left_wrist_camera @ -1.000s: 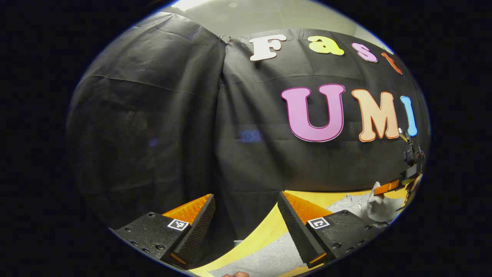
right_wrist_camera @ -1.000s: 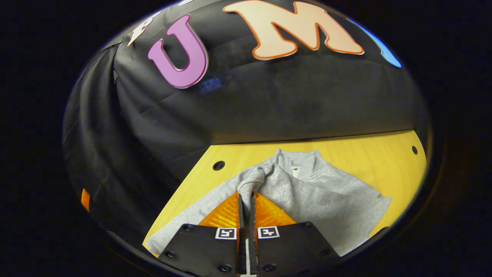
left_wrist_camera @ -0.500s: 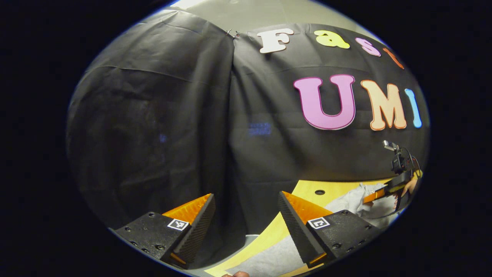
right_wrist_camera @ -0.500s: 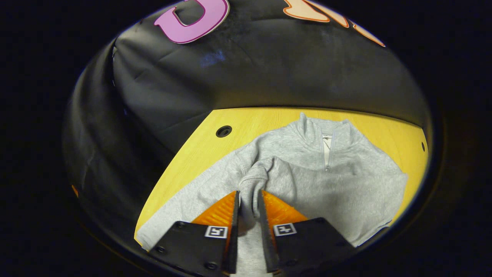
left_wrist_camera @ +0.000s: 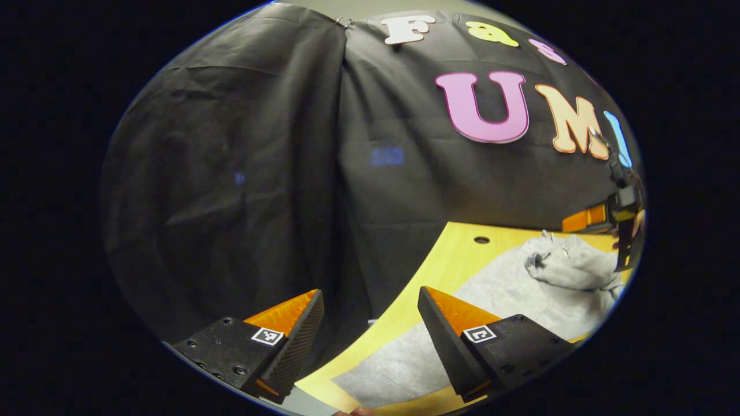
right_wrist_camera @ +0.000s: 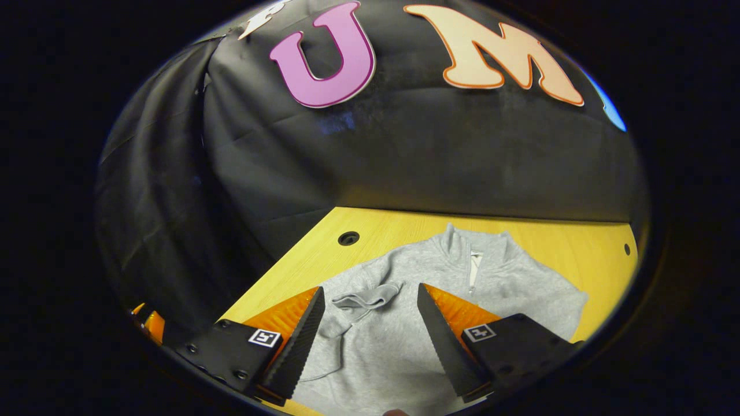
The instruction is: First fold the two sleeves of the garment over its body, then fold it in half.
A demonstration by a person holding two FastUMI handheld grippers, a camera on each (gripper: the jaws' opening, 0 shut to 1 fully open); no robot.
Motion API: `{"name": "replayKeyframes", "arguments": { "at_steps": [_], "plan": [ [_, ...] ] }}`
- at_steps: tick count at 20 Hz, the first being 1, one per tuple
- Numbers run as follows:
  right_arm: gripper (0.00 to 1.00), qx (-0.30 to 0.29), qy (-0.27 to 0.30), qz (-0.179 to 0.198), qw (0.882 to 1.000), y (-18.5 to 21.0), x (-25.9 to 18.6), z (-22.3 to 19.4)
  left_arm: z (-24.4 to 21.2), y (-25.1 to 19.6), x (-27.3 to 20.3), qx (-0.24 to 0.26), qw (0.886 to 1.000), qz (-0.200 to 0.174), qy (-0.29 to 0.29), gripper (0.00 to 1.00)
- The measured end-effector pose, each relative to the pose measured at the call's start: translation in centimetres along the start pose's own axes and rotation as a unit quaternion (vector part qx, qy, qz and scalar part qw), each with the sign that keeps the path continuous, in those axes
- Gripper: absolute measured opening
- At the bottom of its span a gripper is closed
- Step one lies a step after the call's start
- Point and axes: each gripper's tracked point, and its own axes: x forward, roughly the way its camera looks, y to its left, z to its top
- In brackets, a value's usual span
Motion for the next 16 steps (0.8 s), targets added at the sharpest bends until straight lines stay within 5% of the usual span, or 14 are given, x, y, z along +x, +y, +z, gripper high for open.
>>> {"name": "replayKeyframes", "arguments": {
  "at_steps": [12,16],
  "plan": [
    [0.99,-0.065,-0.025,-0.024,0.997,-4.5,-8.0,-0.8,-13.8,-0.4,-0.3,-0.057,0.980,0.043,0.185,0.97],
    [0.99,-0.049,-0.037,-0.034,0.998,-6.3,-10.3,-0.1,-13.5,-0.9,0.1,-0.057,0.983,0.037,0.168,0.98]
  ]
}}
